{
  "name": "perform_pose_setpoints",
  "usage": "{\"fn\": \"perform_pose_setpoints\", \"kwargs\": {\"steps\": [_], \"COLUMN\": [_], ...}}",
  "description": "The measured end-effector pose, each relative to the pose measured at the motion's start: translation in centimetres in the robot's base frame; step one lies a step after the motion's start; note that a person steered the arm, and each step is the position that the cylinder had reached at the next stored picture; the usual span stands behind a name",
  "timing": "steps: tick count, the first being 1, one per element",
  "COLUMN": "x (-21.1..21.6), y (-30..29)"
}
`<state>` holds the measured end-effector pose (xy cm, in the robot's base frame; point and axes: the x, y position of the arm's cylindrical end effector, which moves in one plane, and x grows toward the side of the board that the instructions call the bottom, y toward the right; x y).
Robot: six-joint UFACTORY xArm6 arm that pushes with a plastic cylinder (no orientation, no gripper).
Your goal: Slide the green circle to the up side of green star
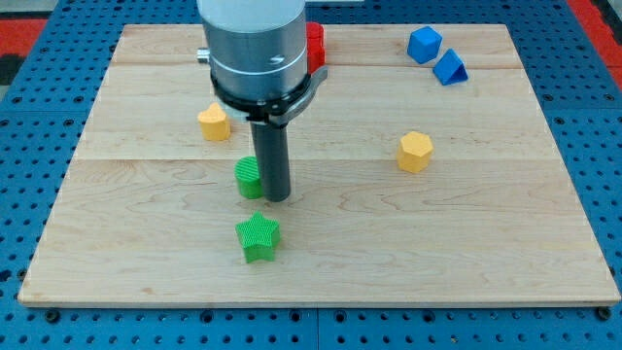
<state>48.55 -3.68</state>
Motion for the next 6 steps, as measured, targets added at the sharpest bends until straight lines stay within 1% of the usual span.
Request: {"fn": "perform_pose_setpoints", "kwargs": {"steps": [1, 2, 3, 4, 5, 6], "x": [-3.1, -3.3, -6.5, -3.1, -2.7, -2.1], "y": [0.5, -2.0, -6.3, -5.3, 1.6, 1.3]}}
